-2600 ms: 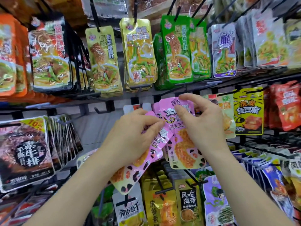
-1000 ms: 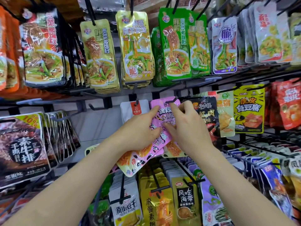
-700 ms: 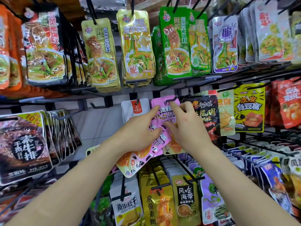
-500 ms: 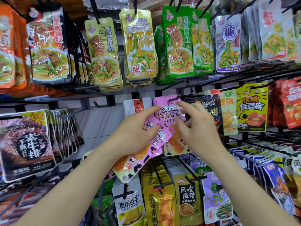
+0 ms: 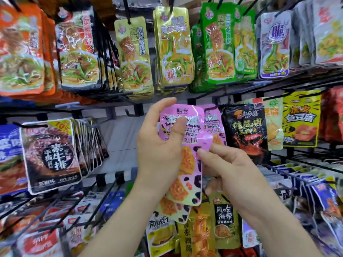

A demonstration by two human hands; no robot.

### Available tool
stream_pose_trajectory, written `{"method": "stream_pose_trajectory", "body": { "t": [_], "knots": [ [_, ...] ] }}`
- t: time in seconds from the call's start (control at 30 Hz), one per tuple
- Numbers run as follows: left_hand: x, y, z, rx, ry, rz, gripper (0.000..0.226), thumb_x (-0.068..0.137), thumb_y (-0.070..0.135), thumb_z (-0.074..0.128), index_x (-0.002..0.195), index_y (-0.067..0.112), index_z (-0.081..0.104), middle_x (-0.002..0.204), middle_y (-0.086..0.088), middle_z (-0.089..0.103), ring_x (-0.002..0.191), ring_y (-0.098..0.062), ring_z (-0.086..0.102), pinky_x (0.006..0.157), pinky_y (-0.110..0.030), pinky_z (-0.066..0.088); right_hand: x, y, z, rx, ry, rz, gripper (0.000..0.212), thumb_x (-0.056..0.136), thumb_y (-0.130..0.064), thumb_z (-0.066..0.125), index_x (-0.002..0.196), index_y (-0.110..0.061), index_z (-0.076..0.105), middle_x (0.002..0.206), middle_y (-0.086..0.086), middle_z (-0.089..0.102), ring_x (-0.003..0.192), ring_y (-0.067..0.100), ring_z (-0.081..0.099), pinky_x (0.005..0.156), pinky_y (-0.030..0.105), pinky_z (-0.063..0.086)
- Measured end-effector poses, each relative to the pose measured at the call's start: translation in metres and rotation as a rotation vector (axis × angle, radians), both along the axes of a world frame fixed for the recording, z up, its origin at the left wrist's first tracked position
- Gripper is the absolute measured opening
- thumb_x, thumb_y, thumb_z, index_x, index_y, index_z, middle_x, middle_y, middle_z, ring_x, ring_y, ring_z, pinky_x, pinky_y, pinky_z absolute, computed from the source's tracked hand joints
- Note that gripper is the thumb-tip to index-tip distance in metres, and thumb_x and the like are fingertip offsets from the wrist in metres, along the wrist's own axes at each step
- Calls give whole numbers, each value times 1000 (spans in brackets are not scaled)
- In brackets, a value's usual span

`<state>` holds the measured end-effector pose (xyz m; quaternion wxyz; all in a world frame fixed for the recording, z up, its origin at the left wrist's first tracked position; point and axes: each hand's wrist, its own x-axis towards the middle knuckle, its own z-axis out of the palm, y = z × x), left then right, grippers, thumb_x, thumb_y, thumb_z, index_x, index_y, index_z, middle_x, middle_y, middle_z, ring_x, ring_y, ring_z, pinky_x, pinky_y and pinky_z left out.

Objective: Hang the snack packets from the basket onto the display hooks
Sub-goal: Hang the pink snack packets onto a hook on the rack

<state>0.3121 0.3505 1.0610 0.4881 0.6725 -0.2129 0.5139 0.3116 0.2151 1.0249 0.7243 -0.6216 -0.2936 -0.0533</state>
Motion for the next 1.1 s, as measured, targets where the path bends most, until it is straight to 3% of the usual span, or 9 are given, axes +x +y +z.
{"method": "stream_pose_trajectory", "body": {
  "t": [0.13, 0.23, 0.3, 0.37, 0.47, 0.6, 0.73, 0.93, 1.1],
  "knots": [
    [-5, -2, -1, -14, 11, -27, 30, 89, 23, 67, 113, 38, 56, 111, 15, 64, 107, -2, 59, 95, -28, 48, -7, 4, 5, 109, 71, 7, 28, 82, -37, 60, 83, -14, 76, 83, 11, 67, 62, 16, 57, 41, 20, 48],
    [-9, 10, 4, -4, -10, -98, 43, 86, 19, 68, 116, 46, 54, 99, 2, 70, 90, -20, 67, 80, -46, 56, -4, 1, 7, 213, 77, -102, 21, 89, -29, 60, 84, -19, 78, 95, 3, 74, 58, 19, 65, 45, 23, 53],
    [-15, 25, 12, 32, -48, -67, 53, 83, 15, 65, 121, 49, 51, 113, 1, 67, 105, -23, 64, 92, -50, 51, -1, -6, 10, 230, 12, -246, 23, 94, -23, 57, 82, -21, 77, 88, 1, 75, 52, 20, 65, 47, 32, 56],
    [-21, 36, 19, 65, -27, -57, 51, 78, 11, 62, 115, 46, 58, 116, 8, 66, 107, -16, 63, 95, -44, 50, -1, -12, 15, 224, -66, -365, 25, 96, -17, 56, 80, -21, 75, 76, 0, 73, 48, 14, 64, 54, 42, 56],
    [-22, 33, 21, 86, 118, -134, 27, 71, 11, 57, 86, 31, 69, 73, 2, 65, 62, -14, 55, 57, -24, 44, 1, -15, 22, 226, -149, -444, 21, 96, -14, 56, 84, -25, 70, 69, -5, 72, 47, 14, 64, 50, 38, 57],
    [-12, 10, 12, 222, 180, 15, 14, 84, 15, 61, 75, 26, 63, 54, 1, 50, 44, -8, 35, 44, -24, 27, 8, -12, 26, 238, -240, -475, 19, 96, -8, 56, 94, -27, 62, 64, -1, 69, 44, 12, 58, 47, 37, 56],
    [-4, -7, 16, 317, 221, 49, 15, 89, 28, 65, 94, 39, 56, 75, 12, 60, 49, -5, 48, 47, -19, 37, 12, -12, 27, 268, -324, -464, 27, 96, -3, 54, 102, -30, 57, 71, 1, 63, 42, 12, 53, 41, 27, 50],
    [16, -24, 28, 328, 218, -58, 22, 85, 10, 69, 94, 30, 66, 54, 32, 53, 45, 5, 45, 44, -6, 28, 34, -23, 25, 11, -487, -675, 21, 93, -13, 58, 101, -29, 69, 60, -14, 52, 47, 3, 38, 49, 17, 30],
    [33, -31, 38, 315, 148, -2, 22, 86, 14, 68, 100, 30, 75, 90, 22, 72, 84, 9, 63, 75, -12, 48, 43, -29, 37, -163, -546, -871, 33, 89, -32, 68, 122, -31, 66, 69, -20, 45, 57, 0, 46, 59, 14, 29]
  ]
}}
